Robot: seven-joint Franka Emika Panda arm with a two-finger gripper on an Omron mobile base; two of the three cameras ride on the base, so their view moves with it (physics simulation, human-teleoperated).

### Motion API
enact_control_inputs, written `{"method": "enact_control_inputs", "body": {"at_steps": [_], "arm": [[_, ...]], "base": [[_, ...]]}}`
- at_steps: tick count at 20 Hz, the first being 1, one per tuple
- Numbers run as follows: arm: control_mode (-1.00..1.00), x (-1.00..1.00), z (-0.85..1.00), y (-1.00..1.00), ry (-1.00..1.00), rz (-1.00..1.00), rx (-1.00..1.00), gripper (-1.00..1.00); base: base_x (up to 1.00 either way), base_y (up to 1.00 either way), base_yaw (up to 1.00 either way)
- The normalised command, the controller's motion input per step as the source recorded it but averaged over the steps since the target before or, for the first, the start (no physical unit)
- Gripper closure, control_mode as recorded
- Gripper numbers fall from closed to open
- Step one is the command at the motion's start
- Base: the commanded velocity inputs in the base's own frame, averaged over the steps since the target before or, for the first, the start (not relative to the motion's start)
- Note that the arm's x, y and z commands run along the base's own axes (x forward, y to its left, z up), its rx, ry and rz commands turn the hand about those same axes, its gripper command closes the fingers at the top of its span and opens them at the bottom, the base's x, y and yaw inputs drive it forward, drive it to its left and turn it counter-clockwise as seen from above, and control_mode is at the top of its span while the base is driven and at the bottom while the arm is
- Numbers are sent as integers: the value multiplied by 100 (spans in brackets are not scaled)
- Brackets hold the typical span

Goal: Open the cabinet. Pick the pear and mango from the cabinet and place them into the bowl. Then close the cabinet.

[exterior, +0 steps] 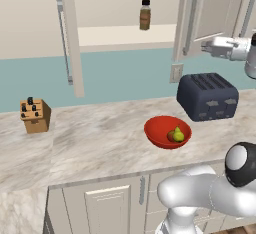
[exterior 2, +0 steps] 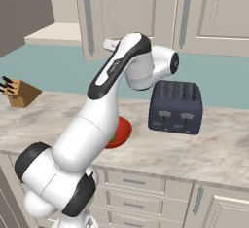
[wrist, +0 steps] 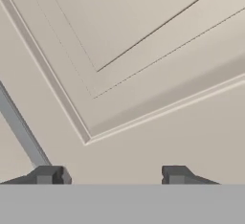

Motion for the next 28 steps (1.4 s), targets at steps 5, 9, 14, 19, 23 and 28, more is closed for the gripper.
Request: {"method": "enact_control_inputs", "body": {"at_steps": [5, 9, 14, 19, 23, 28], "arm": [[-100, 34, 0, 15, 0, -8, 0, -100], [-100, 24, 3, 9, 0, -10, 0, -100], [-100, 29, 6, 11, 0, -10, 0, -100], [-100, 32, 5, 12, 0, -11, 0, -100], [-100, 35, 8, 11, 0, -11, 0, -100], [-100, 32, 6, 10, 0, -12, 0, -100]], "base": [[0, 0, 0], [0, 0, 0], [0, 0, 0], [0, 0, 0], [0, 0, 0], [0, 0, 0]]}}
